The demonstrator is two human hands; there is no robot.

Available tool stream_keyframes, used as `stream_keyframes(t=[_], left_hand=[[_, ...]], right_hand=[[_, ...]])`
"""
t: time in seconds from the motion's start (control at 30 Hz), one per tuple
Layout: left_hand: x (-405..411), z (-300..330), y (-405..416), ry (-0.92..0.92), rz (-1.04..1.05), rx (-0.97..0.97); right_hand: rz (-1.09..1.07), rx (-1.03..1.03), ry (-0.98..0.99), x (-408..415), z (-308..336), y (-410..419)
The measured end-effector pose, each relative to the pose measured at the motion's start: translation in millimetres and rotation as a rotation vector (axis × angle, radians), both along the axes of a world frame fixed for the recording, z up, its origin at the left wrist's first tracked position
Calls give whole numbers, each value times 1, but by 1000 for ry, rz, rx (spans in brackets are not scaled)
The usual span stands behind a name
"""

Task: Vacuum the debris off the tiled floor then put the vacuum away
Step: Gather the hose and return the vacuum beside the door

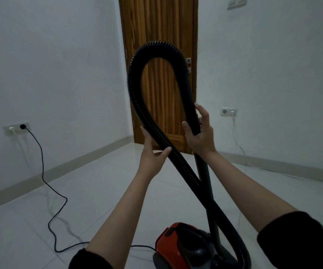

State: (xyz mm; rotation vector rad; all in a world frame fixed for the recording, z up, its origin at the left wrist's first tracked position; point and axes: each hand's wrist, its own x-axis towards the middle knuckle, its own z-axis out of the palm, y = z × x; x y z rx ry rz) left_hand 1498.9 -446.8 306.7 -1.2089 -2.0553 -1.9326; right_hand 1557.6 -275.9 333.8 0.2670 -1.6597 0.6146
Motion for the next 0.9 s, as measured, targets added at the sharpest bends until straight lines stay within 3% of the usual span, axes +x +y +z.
stream_keyframes(t=[0.37, 0.53, 0.67, 0.9], left_hand=[[4, 20, 35, 16, -54, -33], [6, 11, 47, -35, -26, 76], [5, -16, 67, 32, -8, 163], [0, -37, 114, -90, -203, -18]], right_hand=[[-74, -83, 37, 11, 13, 33], [-50, -131, 5, 7, 15, 38], [-28, -126, 9, -1, 15, 45], [21, -191, -43, -24, 16, 62]])
